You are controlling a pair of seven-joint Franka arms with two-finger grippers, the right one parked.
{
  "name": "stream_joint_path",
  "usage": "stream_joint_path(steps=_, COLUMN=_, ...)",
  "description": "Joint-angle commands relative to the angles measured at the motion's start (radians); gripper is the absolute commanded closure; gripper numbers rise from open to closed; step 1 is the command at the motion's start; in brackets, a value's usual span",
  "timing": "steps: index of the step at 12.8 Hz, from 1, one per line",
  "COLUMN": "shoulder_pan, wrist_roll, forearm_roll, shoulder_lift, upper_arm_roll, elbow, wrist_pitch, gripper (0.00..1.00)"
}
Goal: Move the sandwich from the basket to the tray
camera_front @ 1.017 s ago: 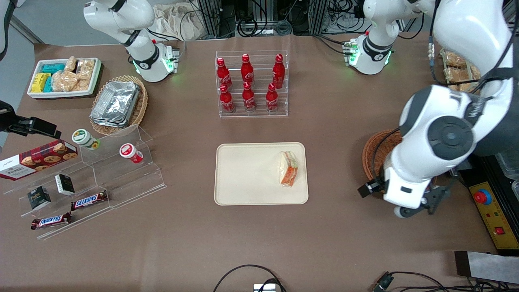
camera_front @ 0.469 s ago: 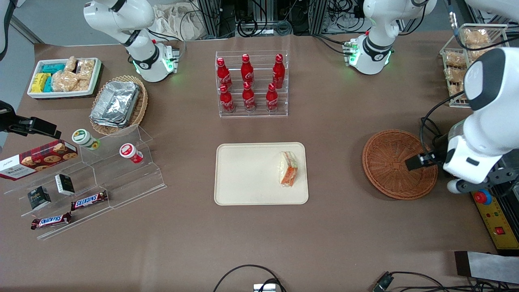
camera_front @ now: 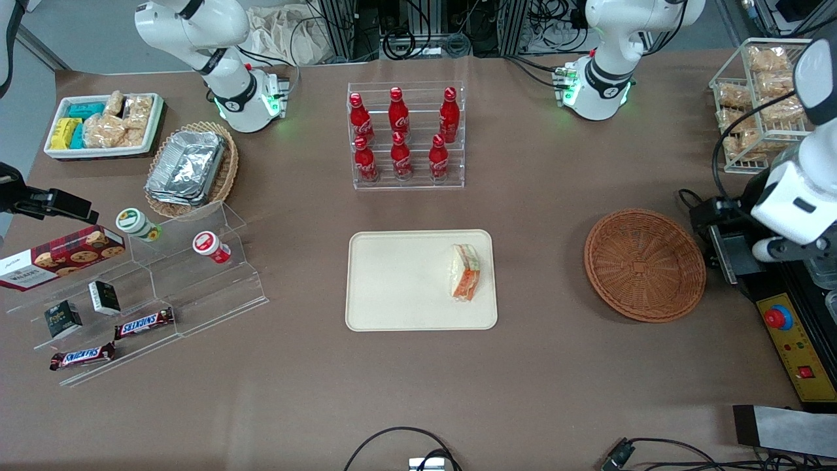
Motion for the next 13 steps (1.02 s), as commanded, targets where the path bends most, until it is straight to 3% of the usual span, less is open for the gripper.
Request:
stream_joint_path(steps=1, shoulder_pan=-0.029, wrist_roll=0.058, forearm_roll=-0.014, shoulder_lift=-0.092, upper_arm_roll=0.021, elbow=-0.04, wrist_pitch=-0.062, gripper=0.0)
stream_joint_path(steps=5, shoulder_pan=-0.029, wrist_roll=0.067, forearm_roll=-0.035, shoulder_lift=-0.141, upper_arm_roll=0.021, elbow=-0.04, wrist_pitch=-0.115, gripper=0.0)
stream_joint_path(steps=13, shoulder_pan=-0.027, wrist_roll=0.05, forearm_roll=-0.059, shoulder_lift=-0.123, upper_arm_roll=0.018, elbow=-0.032, wrist_pitch=-0.135, gripper=0.0)
